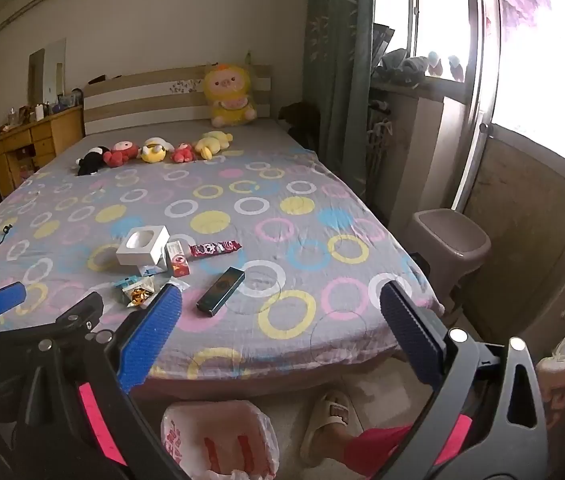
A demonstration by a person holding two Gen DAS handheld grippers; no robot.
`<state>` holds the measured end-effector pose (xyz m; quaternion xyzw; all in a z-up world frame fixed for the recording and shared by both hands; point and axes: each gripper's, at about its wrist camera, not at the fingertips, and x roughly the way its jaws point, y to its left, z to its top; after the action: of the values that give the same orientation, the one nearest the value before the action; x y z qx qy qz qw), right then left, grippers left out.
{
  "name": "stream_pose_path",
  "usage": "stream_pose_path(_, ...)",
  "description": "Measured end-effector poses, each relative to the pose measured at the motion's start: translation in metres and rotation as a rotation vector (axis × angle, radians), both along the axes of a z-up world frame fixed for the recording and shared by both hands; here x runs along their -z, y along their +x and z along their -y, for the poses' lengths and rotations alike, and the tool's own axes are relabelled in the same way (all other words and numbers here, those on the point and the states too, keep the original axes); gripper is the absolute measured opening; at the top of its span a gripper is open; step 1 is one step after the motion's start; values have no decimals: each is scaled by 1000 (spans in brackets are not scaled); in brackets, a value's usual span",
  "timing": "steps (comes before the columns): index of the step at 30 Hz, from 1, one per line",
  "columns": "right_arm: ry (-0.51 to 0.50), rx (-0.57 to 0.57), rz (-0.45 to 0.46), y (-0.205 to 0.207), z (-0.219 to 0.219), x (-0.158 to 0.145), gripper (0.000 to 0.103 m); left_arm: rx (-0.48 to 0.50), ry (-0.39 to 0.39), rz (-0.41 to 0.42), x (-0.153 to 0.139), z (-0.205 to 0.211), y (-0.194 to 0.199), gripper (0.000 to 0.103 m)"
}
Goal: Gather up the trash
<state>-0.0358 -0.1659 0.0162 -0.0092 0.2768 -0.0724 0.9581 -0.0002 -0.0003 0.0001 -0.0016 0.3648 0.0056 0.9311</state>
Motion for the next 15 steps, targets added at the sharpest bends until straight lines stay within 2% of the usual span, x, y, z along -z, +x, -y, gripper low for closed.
stream_pose_path(5, 2, 1, 5, -1, 1, -1, 97, -24, 64, 20, -2, 3, -1, 96)
stream_pose_path(7, 6, -1, 1, 0, 1, -1, 97, -34, 58, 39, -3, -2, -9, 96)
stream_pose_path(10, 12, -2, 14, -2, 5, -6, 97, -18, 34, 12, -10, -5, -6, 96)
stream_pose_path(15, 14, -6, 18, -2, -1, -8, 97, -35, 52, 1, -10, -4, -1, 96)
